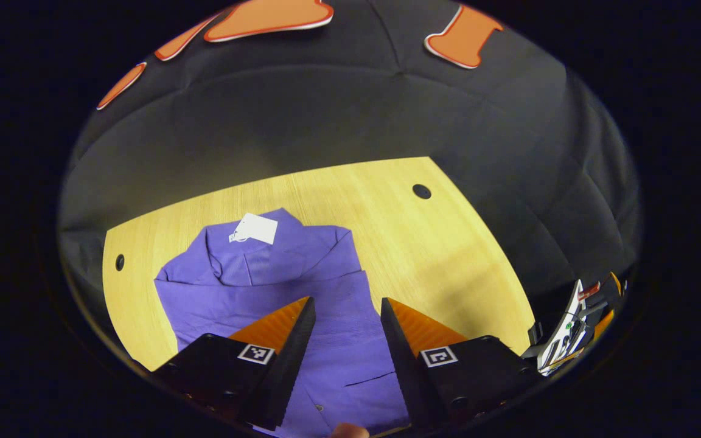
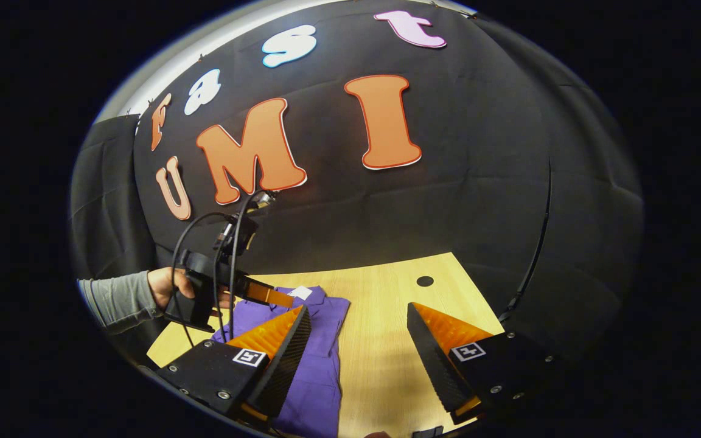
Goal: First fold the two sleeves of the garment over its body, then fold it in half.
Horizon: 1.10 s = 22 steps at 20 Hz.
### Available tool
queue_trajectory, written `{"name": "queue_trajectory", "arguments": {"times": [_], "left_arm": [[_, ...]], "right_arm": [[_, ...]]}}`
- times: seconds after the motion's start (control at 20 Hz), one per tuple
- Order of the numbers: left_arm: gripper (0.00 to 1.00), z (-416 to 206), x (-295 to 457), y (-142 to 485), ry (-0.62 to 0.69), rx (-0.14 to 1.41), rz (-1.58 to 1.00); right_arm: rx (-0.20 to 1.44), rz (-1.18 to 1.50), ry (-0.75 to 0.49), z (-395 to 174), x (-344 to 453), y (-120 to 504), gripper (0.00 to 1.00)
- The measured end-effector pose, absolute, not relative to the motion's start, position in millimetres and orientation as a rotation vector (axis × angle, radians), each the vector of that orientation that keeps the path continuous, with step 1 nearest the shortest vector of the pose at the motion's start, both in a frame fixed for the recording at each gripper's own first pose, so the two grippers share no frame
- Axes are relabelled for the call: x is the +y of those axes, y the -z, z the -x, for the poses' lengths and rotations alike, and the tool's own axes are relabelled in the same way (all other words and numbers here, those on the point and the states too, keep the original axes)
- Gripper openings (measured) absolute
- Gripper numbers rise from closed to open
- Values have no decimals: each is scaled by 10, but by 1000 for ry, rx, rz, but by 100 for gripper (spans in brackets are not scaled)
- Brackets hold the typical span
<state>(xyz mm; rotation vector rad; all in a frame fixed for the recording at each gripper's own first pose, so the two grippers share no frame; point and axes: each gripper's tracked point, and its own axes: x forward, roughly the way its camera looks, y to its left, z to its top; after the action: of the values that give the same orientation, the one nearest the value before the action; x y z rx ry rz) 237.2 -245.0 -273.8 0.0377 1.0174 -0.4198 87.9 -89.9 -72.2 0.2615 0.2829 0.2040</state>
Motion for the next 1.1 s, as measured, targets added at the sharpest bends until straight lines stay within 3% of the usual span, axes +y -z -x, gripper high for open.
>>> {"name": "queue_trajectory", "arguments": {"times": [0.1,0.15,0.65,0.8,0.9,1.1], "left_arm": [[84,-2357,-2335,2459,415,917,-34],[95,-2330,-2256,2335,407,868,-35],[95,-1771,-985,1032,231,366,-58],[91,-1502,-714,680,172,216,-75],[95,-1317,-549,405,147,101,-85],[90,-913,-157,-53,60,-74,-118]], "right_arm": [[285,-260,-205,-890,-825,712,94],[284,-254,-206,-902,-782,706,94],[173,-188,-220,-891,-136,367,95],[129,-145,-215,-881,38,260,94],[103,-129,-216,-860,160,194,94],[84,-91,-204,-787,318,219,95]]}}
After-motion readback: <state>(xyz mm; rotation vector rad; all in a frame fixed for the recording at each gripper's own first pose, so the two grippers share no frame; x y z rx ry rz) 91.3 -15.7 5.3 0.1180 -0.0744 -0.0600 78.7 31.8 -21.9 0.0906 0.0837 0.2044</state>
